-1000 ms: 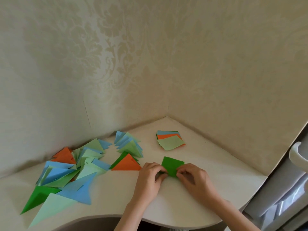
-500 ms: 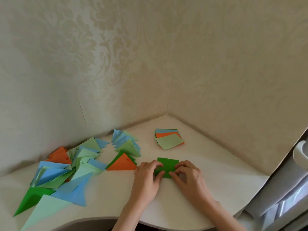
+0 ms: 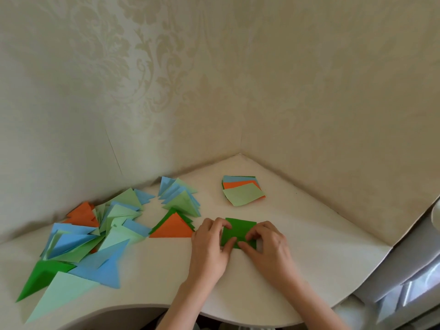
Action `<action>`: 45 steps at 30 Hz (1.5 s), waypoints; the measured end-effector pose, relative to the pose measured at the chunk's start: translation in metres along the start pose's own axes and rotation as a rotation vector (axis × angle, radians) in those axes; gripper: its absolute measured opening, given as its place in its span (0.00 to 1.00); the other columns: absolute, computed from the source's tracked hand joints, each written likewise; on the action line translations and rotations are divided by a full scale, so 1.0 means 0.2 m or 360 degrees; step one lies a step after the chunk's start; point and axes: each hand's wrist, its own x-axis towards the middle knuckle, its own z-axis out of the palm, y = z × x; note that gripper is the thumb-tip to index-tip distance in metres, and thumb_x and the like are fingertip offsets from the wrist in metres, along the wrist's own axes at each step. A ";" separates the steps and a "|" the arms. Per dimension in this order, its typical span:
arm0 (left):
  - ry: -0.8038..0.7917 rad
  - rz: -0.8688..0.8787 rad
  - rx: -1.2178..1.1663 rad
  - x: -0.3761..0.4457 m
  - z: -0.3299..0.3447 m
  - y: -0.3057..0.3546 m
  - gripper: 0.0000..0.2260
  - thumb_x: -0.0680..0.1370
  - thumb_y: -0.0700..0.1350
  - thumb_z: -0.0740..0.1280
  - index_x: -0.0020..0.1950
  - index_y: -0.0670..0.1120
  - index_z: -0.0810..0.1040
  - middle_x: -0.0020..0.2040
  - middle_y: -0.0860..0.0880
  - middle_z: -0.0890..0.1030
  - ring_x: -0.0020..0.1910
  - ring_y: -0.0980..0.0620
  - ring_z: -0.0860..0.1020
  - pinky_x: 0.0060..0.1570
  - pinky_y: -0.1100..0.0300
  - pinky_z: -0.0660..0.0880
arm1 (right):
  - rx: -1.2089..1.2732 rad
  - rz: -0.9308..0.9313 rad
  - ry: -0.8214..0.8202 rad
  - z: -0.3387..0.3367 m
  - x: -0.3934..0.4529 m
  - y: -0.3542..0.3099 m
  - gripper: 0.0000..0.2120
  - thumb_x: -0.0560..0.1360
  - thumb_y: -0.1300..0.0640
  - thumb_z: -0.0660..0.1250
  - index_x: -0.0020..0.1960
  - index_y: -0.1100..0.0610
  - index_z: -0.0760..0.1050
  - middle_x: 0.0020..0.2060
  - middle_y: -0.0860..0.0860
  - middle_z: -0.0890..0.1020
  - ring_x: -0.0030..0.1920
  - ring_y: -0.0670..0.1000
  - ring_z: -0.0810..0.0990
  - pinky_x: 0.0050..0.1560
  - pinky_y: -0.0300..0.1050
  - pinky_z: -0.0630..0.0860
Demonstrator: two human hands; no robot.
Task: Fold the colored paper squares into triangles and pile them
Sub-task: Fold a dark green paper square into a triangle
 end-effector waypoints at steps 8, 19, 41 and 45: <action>-0.0067 -0.0072 -0.0198 0.00 -0.03 -0.03 0.14 0.72 0.31 0.69 0.47 0.49 0.78 0.45 0.55 0.72 0.45 0.61 0.75 0.45 0.72 0.71 | 0.0066 0.0144 -0.0231 -0.06 0.03 0.00 0.12 0.66 0.60 0.77 0.45 0.49 0.77 0.42 0.44 0.76 0.43 0.39 0.75 0.44 0.25 0.67; 0.0000 0.0261 0.0006 -0.05 -0.10 0.10 0.11 0.76 0.34 0.65 0.54 0.47 0.77 0.49 0.55 0.75 0.49 0.56 0.73 0.50 0.64 0.71 | -0.0014 0.0103 -0.0177 -0.05 0.00 -0.02 0.09 0.69 0.61 0.75 0.49 0.56 0.80 0.44 0.47 0.75 0.44 0.47 0.76 0.44 0.25 0.67; -0.0370 0.0396 0.0091 -0.04 -0.18 -0.02 0.13 0.74 0.58 0.66 0.53 0.52 0.76 0.48 0.58 0.77 0.47 0.55 0.75 0.48 0.61 0.72 | 0.0147 0.0410 -0.0477 -0.14 0.05 -0.17 0.15 0.79 0.57 0.56 0.56 0.48 0.81 0.49 0.43 0.79 0.49 0.42 0.74 0.43 0.25 0.67; -0.0252 0.0401 0.0118 -0.05 -0.19 -0.06 0.03 0.73 0.44 0.69 0.46 0.50 0.79 0.44 0.57 0.80 0.45 0.55 0.77 0.47 0.59 0.73 | -0.0003 0.0321 -0.0520 -0.16 0.05 -0.15 0.15 0.73 0.53 0.60 0.56 0.45 0.80 0.50 0.43 0.77 0.51 0.44 0.73 0.47 0.30 0.67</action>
